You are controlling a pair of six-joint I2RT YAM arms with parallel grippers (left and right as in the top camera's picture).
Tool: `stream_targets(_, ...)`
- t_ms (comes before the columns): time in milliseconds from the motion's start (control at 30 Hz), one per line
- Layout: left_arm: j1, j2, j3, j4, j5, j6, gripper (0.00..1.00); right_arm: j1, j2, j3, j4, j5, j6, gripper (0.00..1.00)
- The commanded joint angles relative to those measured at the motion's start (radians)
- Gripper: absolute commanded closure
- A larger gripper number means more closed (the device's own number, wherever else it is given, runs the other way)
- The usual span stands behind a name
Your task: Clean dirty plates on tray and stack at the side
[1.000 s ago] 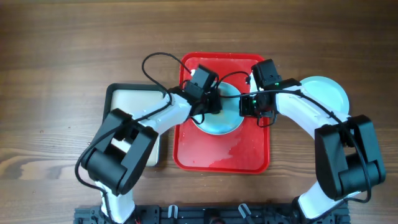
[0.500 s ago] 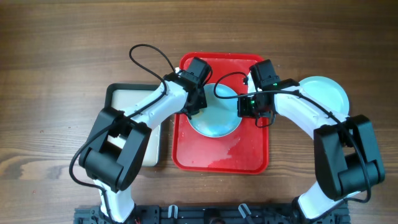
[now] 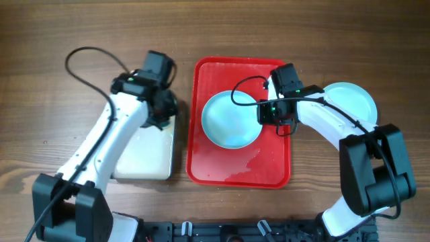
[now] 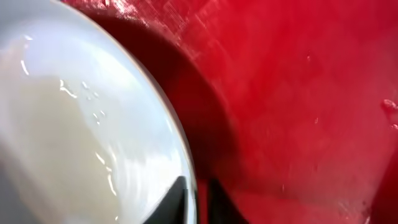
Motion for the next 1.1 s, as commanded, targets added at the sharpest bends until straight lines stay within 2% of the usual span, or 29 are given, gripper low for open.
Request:
stream_targets(0,0.103,0.007,-0.174,0.124,-0.072,0.012,0.96,-0.003,0.019,-0.009,-0.003,0.001,-0.004,0.96)
stream_targets(67,0.151,0.007,-0.246,0.166,-0.021,0.006,0.94,-0.003,0.000,-0.009,-0.029,-0.100,-0.032,0.96)
stream_targets(100,0.163,0.007,-0.249,0.161,-0.013,0.007,0.82,-0.002,-0.028,-0.007,-0.040,-0.085,-0.030,0.96)
stream_targets(167,0.167,-0.007,-0.248,0.163,0.012,0.020,0.56,0.011,-0.142,-0.004,-0.099,0.069,-0.005,0.96)
stream_targets(233,0.167,-0.049,-0.248,0.161,0.092,0.060,0.34,0.040,-0.293,-0.004,-0.164,0.227,0.006,0.96)
stream_targets(300,0.167,-0.101,-0.248,0.158,0.139,0.059,0.27,0.098,-0.437,-0.004,-0.201,0.389,0.007,0.96)
stream_targets(400,0.167,-0.201,-0.248,0.153,0.201,0.059,0.13,0.208,-0.544,-0.001,-0.215,0.595,0.012,0.96)
stream_targets(433,0.167,-0.234,-0.248,0.150,0.212,0.059,0.00,0.256,-0.559,-0.001,-0.229,0.691,0.033,0.96)
stream_targets(667,0.167,-0.313,-0.248,0.127,0.214,0.059,0.00,0.565,-0.559,-0.001,-0.229,1.152,0.048,0.96)
stream_targets(1067,0.167,-0.314,-0.248,0.127,0.214,0.059,0.00,0.770,-0.559,-0.001,-0.191,1.242,-0.062,0.96)
